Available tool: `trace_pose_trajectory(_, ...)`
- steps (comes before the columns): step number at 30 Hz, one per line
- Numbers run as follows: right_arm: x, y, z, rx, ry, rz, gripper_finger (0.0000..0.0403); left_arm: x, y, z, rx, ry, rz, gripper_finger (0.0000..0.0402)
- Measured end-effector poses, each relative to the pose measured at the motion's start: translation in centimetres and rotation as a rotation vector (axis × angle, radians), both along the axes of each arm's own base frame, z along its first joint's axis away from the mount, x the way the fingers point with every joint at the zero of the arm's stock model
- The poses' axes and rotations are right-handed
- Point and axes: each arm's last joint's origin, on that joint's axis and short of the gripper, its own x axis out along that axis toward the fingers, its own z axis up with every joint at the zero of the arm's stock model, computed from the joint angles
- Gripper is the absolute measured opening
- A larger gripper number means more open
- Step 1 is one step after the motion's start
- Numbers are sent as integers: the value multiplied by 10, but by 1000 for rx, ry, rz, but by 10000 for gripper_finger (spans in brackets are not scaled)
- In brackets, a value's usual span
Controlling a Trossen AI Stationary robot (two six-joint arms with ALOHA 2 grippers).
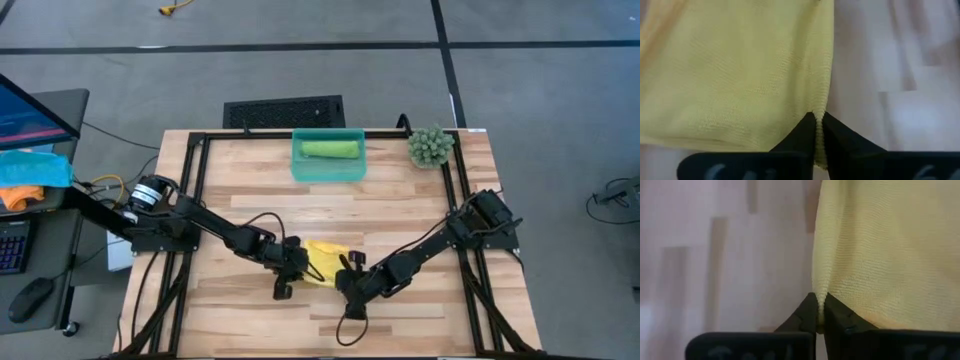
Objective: Roll microfiber towels into tight, uniform cylinder then place into a basket
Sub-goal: Roll the yellow towel
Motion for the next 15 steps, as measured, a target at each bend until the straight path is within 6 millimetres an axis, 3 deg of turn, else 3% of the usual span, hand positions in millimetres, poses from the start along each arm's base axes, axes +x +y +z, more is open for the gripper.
trace_pose_trajectory(6,9,6,7,196,-40,86,10,-3,-2,2,-174,103,86,20)
trace_pose_trajectory(10,13,11,12,299,-73,143,19,-4,-3,2,-213,133,72,20)
trace_pose_trajectory(15,14,7,11,352,-29,66,27,-2,2,6,-348,186,24,21)
